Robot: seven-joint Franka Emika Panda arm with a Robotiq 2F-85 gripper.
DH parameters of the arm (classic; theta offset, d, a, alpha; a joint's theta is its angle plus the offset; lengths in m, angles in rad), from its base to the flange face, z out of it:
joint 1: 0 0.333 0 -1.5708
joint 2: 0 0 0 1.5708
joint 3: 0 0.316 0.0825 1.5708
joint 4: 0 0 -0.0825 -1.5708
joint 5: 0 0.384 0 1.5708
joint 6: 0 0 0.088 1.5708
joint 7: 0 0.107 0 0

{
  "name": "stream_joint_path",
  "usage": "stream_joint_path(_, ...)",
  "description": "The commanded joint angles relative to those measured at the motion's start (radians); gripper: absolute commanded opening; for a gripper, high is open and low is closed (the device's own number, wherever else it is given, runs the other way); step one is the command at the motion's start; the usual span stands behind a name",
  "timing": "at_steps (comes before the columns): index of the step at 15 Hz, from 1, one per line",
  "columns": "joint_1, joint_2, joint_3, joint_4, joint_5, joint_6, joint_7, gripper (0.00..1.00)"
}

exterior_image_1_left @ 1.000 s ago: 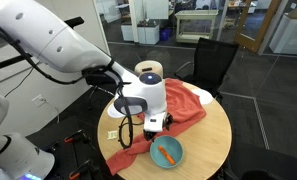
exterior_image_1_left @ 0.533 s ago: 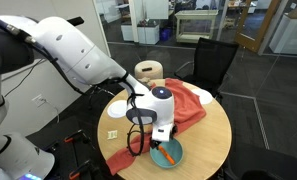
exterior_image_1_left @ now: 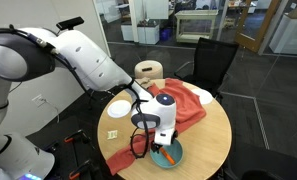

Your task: Pick up the pen from the bowl and place it on the table

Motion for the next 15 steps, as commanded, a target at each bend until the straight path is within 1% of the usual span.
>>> stream_joint_path(1, 0.030, 0.041, -0.027, 0.042, 0.023, -0.011, 0.034, 1.00)
stream_joint_path(6, 0.028, 0.074, -0.031, 0.057, 0.025, -0.016, 0.049, 1.00)
stream_joint_path(15, 0.013, 0.132, -0.024, 0.093, 0.031, -0.007, 0.034, 1.00)
